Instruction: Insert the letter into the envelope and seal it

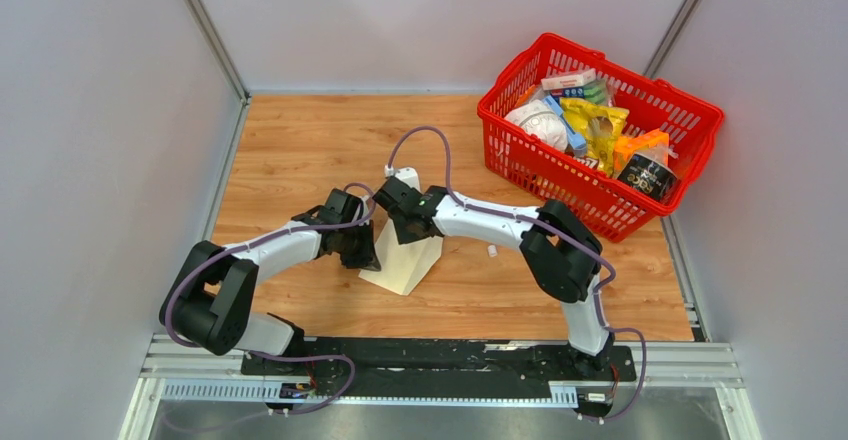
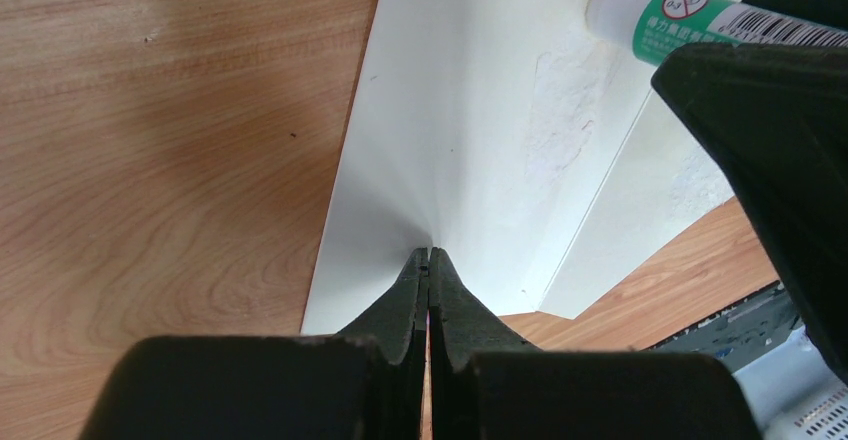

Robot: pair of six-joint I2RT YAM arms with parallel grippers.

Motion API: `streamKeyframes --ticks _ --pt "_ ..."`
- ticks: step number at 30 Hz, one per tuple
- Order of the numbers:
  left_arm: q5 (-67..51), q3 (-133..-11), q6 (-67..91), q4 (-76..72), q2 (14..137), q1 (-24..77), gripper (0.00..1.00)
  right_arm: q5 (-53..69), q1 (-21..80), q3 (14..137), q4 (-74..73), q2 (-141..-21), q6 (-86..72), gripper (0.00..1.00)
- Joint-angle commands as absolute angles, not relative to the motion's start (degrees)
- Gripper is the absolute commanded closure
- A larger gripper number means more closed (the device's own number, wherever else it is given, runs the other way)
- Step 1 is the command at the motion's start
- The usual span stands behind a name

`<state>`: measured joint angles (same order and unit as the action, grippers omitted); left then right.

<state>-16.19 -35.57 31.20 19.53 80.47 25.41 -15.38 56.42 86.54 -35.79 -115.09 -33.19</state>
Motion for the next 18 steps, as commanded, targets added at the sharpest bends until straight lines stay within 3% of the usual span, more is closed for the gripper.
streamKeyframes --ticks 1,10,18 --pt "-13.4 -34.8 30.5 20.3 82.6 25.7 1.00 -18.6 55.5 85.9 -40.1 -117.4 -32.5 1.00" --pt "-13.3 -35.1 30.3 20.3 83.0 25.7 1.00 -17.3 54.8 88.6 -40.6 -115.1 -31.2 1.00" --pt "-14.4 -35.9 30.2 20.0 83.0 25.7 1.00 -15.9 52.3 88.7 -41.8 -106.2 -30.8 1.00"
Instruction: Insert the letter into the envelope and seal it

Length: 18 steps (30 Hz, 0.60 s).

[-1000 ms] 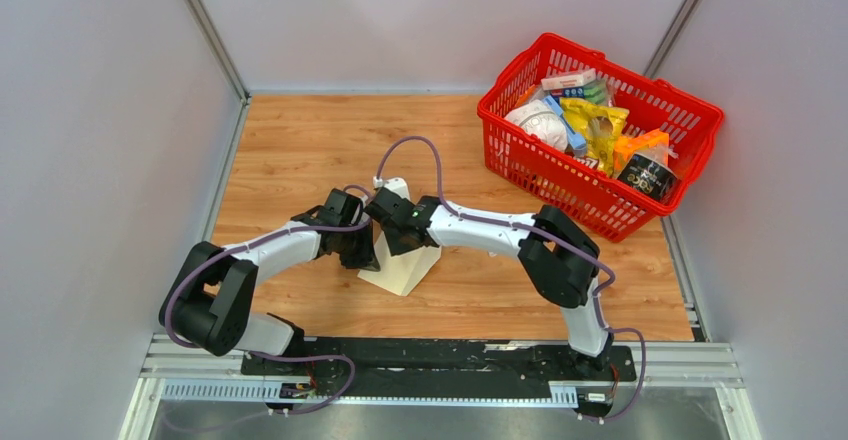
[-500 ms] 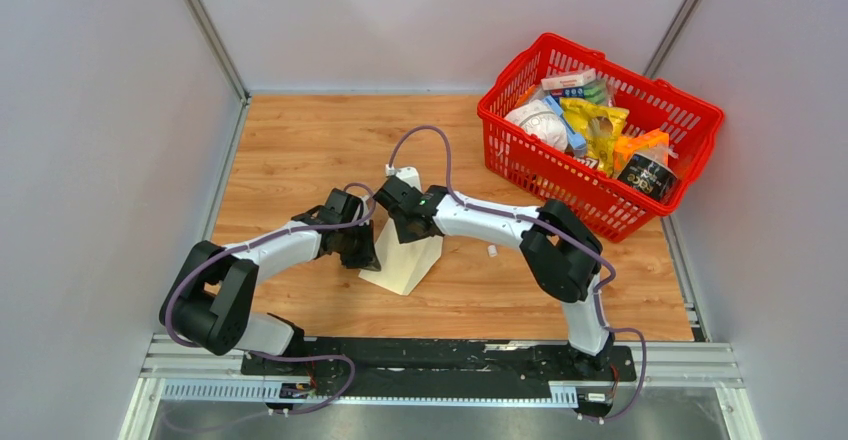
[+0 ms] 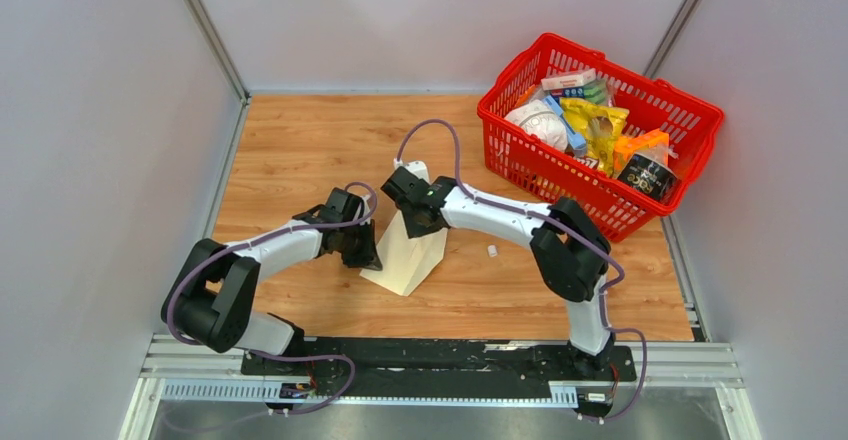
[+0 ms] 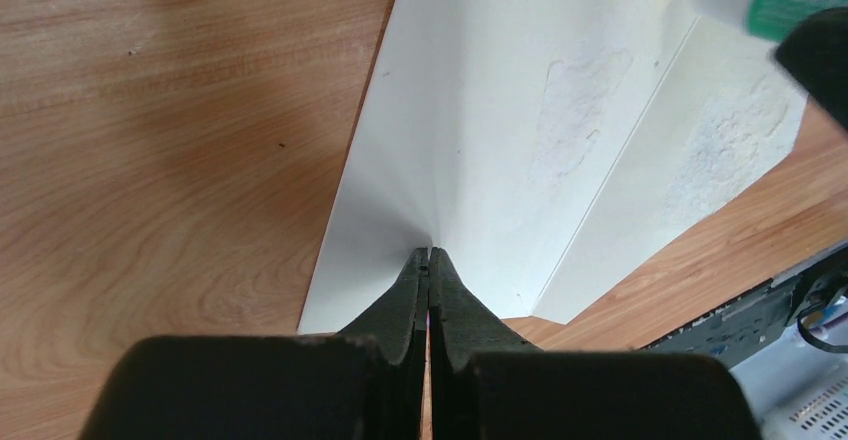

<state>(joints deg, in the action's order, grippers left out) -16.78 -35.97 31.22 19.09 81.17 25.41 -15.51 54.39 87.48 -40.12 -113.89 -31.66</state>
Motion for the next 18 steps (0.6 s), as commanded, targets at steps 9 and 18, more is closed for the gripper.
streamKeyframes --ticks 9,18 --pt "-16.1 -41.1 27.0 22.5 79.7 25.8 1.00 -12.8 46.7 80.8 -45.2 -95.7 -31.9 1.00" --pt "-11.4 -52.0 26.8 27.0 82.7 25.6 1.00 2.0 45.7 68.4 -44.4 -86.8 -30.8 1.00"
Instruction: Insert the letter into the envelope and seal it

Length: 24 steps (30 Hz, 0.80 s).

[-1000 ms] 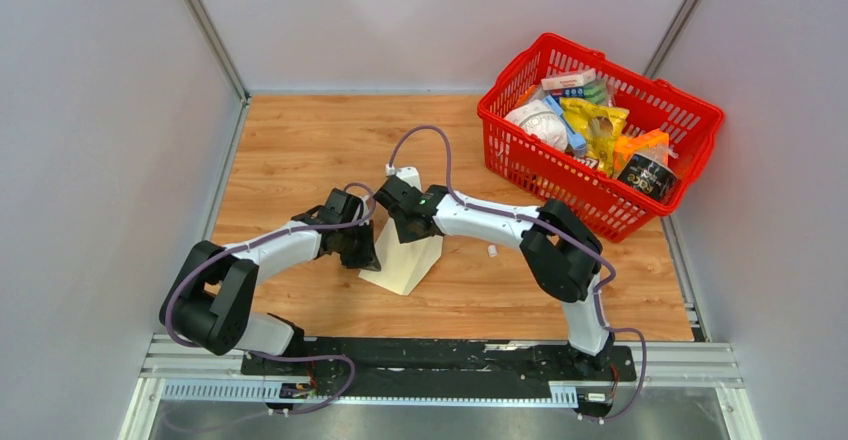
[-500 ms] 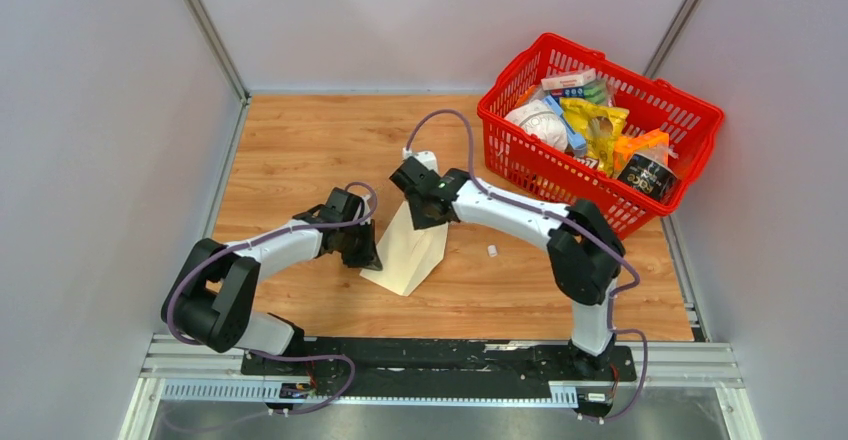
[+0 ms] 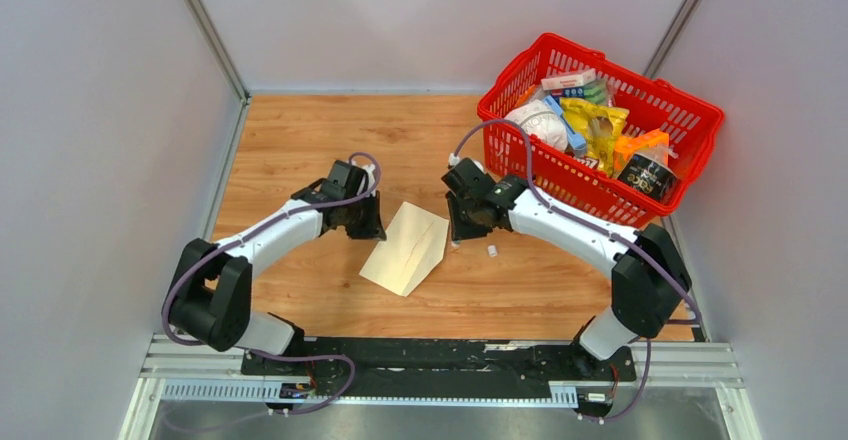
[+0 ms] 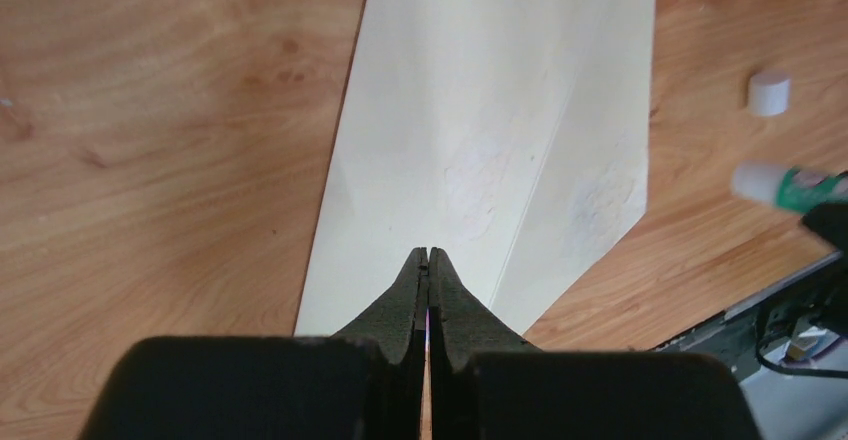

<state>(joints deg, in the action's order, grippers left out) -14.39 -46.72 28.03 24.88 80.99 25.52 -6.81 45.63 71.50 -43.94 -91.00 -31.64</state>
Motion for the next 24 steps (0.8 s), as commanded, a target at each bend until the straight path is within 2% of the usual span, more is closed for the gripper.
streamKeyframes --ticks 1,8,24 --pt "-11.5 -53.2 26.8 27.2 85.1 25.7 1.00 3.2 45.7 67.4 -44.5 -86.3 -30.8 1.00" --pt "-13.0 -54.1 27.4 25.0 91.3 25.7 1.00 8.1 45.8 64.0 -42.4 -87.3 -30.3 1.00" --pt "-11.7 -55.3 25.9 26.0 94.7 25.6 1.00 9.4 45.6 70.9 -44.3 -98.0 -28.7 1.00"
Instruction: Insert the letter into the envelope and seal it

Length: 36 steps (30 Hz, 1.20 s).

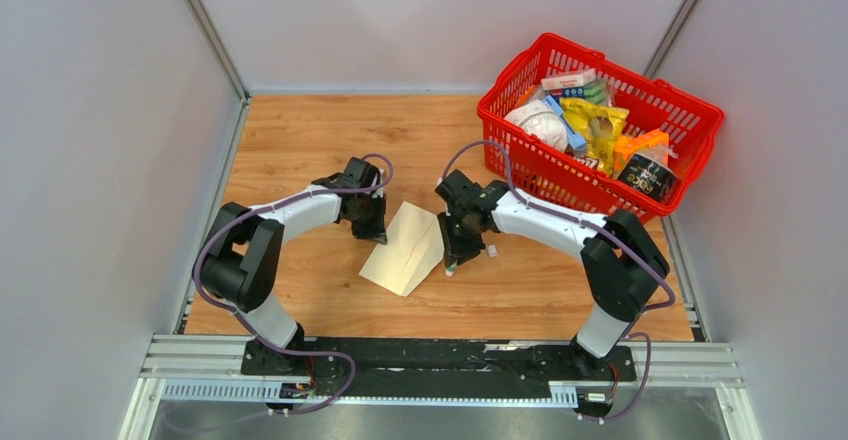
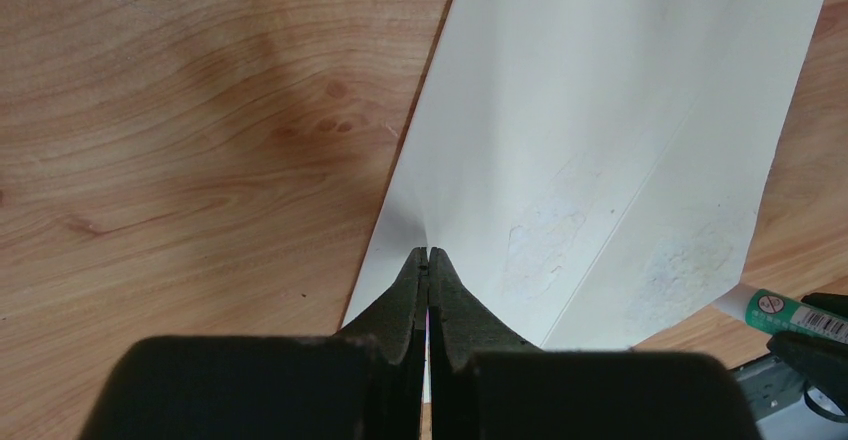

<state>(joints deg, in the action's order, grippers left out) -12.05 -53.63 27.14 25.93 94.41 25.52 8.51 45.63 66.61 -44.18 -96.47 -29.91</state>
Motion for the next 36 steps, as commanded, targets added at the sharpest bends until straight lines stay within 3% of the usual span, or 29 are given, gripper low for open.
streamKeyframes --ticks 1,36 --pt "-11.8 -55.2 25.8 26.1 94.7 25.7 1.00 9.6 45.7 71.4 -44.5 -98.7 -28.6 1.00" --pt "-13.4 -54.1 24.2 25.4 95.7 25.7 1.00 17.9 44.5 91.2 -45.4 -115.0 -28.5 1.00"
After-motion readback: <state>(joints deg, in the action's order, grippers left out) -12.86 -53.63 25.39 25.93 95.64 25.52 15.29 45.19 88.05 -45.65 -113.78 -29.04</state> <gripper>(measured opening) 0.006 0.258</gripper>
